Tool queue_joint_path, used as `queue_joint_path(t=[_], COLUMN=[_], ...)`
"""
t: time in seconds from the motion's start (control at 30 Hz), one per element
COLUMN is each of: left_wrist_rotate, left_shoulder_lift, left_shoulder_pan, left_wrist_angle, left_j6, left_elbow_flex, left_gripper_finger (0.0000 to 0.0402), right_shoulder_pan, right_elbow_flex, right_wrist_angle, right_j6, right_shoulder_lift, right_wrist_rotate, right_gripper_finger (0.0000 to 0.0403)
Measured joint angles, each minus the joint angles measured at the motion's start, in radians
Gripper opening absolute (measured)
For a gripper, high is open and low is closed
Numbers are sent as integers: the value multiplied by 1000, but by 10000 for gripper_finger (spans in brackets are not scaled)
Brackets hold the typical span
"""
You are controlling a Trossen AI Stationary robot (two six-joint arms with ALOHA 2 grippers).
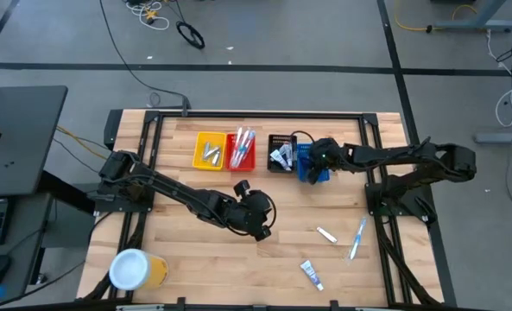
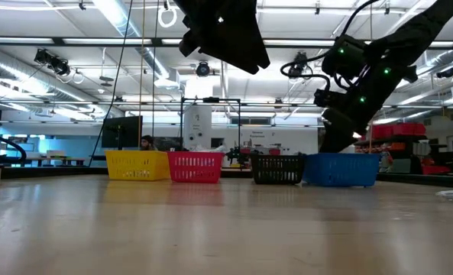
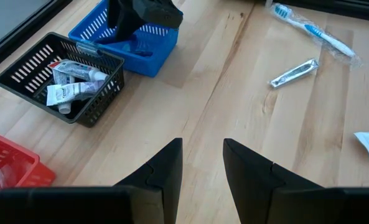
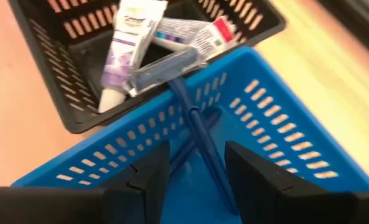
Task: Pick & Place Travel size toiletries
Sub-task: Put the blue razor into the blue bin
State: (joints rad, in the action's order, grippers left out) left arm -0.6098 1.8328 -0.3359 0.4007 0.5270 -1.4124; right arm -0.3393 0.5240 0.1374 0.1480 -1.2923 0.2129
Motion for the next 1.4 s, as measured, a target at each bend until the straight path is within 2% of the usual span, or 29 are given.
queue_joint_path(t=[0.13, 0.4, 0.63, 0.77, 1.0, 1.13, 1.4], left_wrist_rotate=[0, 0, 0, 0, 0, 0, 0], left_shoulder_lift=[0, 0, 0, 0, 0, 0, 0], left_shoulder_pan=[0, 0, 0, 2, 3, 3, 4], left_wrist_angle=[-3, -3, -3, -3, -3, -3, -3], left_j6=[0, 0, -14, -18, -16, -18, -37], left_elbow_flex=[0, 0, 0, 0, 0, 0, 0], left_gripper_finger=[126, 126, 126, 126, 126, 126, 126], right_shoulder_pan=[-22, -39, -46, -46, -69, -61, -61], right_elbow_flex=[0, 0, 0, 0, 1, 2, 0], right_wrist_angle=[-10, -119, -118, -146, -167, -225, -243], right_j6=[-27, -78, -102, -159, -174, -175, -181], right_shoulder_lift=[-32, -73, -73, -82, -173, -196, -198], right_wrist_rotate=[-74, -38, -51, -9, -38, -6, 5], right_gripper_finger=[163, 163, 163, 163, 161, 137, 45])
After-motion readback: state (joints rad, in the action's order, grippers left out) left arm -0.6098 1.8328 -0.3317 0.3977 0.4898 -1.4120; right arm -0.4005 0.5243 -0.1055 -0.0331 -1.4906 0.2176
